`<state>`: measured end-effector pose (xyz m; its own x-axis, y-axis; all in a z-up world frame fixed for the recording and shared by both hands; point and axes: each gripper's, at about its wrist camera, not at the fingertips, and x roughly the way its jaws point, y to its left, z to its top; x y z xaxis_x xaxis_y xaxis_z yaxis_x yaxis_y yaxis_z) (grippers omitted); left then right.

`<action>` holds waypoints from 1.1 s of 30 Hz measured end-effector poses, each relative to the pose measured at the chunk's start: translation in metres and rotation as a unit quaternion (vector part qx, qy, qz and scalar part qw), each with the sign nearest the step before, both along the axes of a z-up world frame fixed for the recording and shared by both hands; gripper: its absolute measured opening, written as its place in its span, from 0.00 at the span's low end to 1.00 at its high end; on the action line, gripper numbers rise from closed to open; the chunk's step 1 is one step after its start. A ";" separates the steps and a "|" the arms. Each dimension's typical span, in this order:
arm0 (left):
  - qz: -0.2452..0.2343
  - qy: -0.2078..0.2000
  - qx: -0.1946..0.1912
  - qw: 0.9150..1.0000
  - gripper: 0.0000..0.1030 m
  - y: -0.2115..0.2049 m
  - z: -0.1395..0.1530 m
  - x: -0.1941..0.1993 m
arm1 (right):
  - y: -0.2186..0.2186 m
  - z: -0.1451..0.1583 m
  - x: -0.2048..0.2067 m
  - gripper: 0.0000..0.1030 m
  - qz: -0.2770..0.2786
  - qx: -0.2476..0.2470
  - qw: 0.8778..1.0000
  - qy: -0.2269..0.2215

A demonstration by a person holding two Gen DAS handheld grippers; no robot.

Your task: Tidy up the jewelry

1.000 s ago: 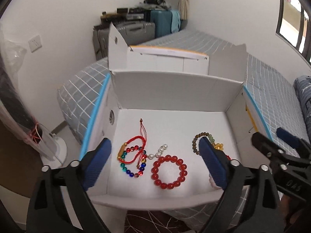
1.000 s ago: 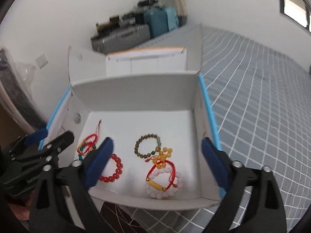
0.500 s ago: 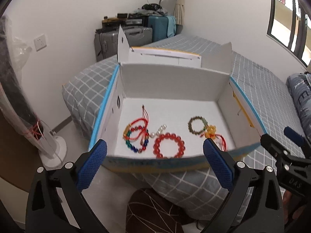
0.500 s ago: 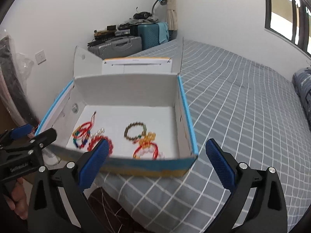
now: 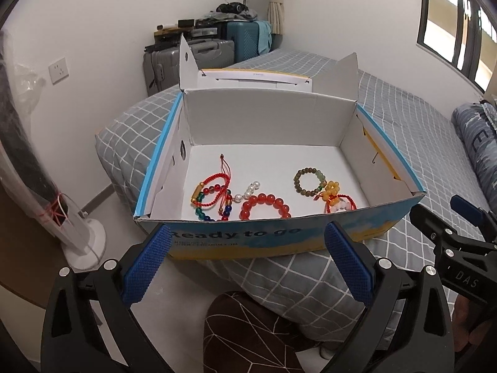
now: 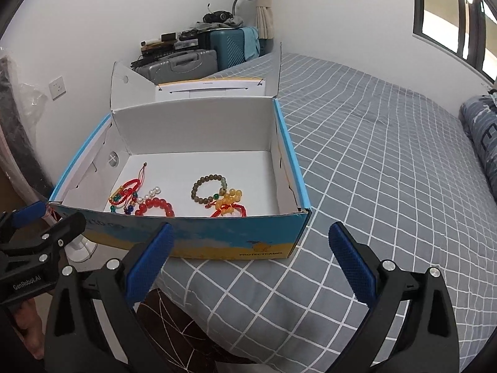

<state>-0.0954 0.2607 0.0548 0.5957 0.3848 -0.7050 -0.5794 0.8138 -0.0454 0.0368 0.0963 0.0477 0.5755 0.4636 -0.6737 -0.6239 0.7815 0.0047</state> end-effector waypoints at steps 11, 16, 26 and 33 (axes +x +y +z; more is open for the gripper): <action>0.007 0.003 0.005 1.000 0.94 0.004 -0.002 -0.001 | 0.002 0.002 -0.002 0.93 0.004 -0.001 1.000 0.000; 0.003 -0.003 0.018 1.000 0.94 0.000 0.001 -0.002 | 0.002 0.005 -0.001 0.93 0.003 0.000 1.000 -0.001; 0.001 -0.006 0.026 1.000 0.94 -0.004 0.005 0.000 | 0.002 0.005 -0.001 0.93 0.006 -0.003 1.000 -0.001; -0.009 0.002 0.007 1.000 0.94 -0.002 0.002 0.004 | 0.002 0.006 0.000 0.93 0.007 -0.003 1.000 -0.001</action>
